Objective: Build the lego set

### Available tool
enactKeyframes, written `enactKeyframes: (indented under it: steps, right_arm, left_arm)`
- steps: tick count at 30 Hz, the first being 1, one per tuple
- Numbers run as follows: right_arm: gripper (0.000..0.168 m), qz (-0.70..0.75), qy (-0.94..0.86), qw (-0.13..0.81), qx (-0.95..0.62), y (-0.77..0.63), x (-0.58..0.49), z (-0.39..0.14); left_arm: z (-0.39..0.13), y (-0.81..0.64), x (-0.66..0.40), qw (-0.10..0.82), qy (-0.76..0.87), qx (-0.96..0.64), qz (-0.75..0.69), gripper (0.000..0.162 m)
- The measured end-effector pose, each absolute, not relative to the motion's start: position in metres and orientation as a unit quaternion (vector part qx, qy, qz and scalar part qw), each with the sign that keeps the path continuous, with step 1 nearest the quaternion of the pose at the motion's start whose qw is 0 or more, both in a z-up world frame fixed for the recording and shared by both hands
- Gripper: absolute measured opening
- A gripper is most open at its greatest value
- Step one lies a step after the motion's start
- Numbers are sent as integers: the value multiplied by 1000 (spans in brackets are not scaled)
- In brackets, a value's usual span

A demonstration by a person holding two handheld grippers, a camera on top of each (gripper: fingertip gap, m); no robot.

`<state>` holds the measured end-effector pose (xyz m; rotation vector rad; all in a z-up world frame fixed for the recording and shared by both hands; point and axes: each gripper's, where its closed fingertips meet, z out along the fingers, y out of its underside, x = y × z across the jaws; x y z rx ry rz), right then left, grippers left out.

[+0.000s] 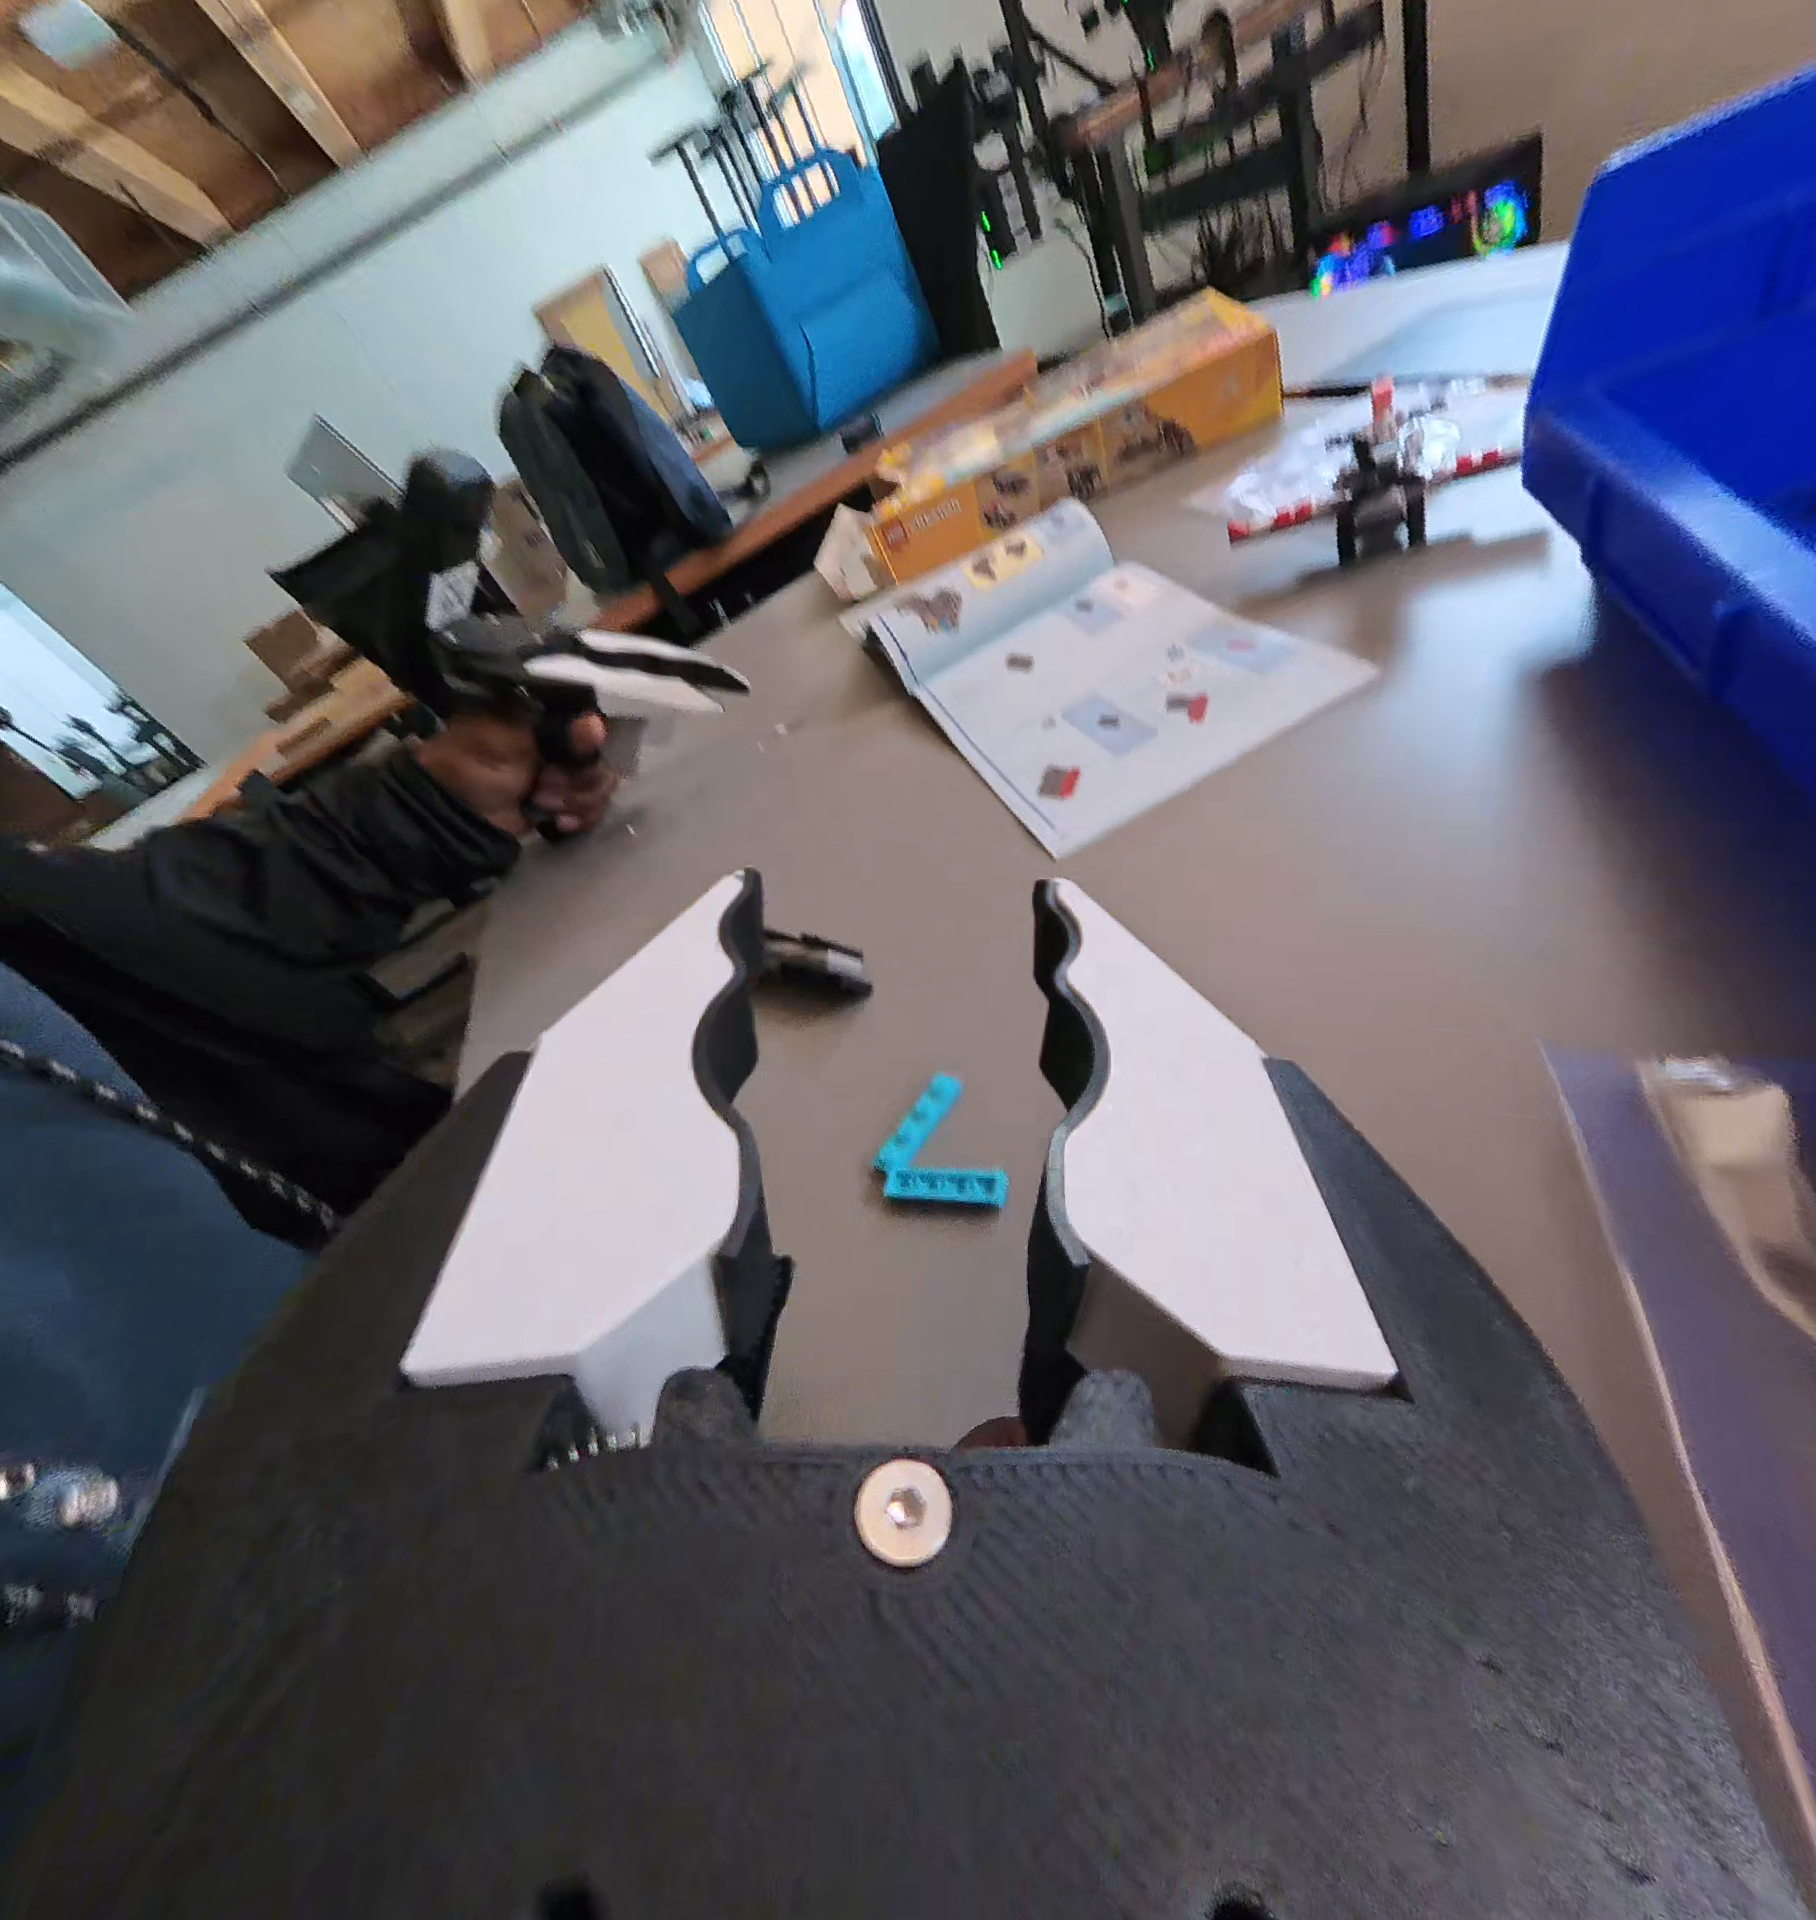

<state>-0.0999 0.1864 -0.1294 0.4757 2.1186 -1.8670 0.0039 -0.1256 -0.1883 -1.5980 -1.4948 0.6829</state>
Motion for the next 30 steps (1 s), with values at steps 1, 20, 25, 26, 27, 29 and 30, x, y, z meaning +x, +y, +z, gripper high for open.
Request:
enactKeyframes:
  steps: [1,20,25,26,27,29,30]
  right_arm:
    - [53,-661,718,146,162,186,-100,-124]
    - [51,-754,618,174,137,217,-89,-89]
    - [52,-763,604,179,142,221,-92,-86]
    - [52,-764,602,182,144,222,-92,-86]
    - [52,-765,600,184,145,222,-93,-86]
    - [52,-764,599,188,149,222,-94,-86]
    - [52,-763,599,190,149,222,-95,-86]
  left_arm:
    - [-189,-125,4,407,-594,-638,273,45]
    - [-192,-139,1,387,-636,-603,287,46]
    - [-192,-146,0,397,-657,-578,277,46]
    - [-193,-147,0,397,-660,-576,277,46]
    - [-193,-148,0,395,-662,-574,276,46]
    - [-194,-149,0,392,-666,-572,274,46]
    - [-195,-150,0,391,-668,-571,273,46]
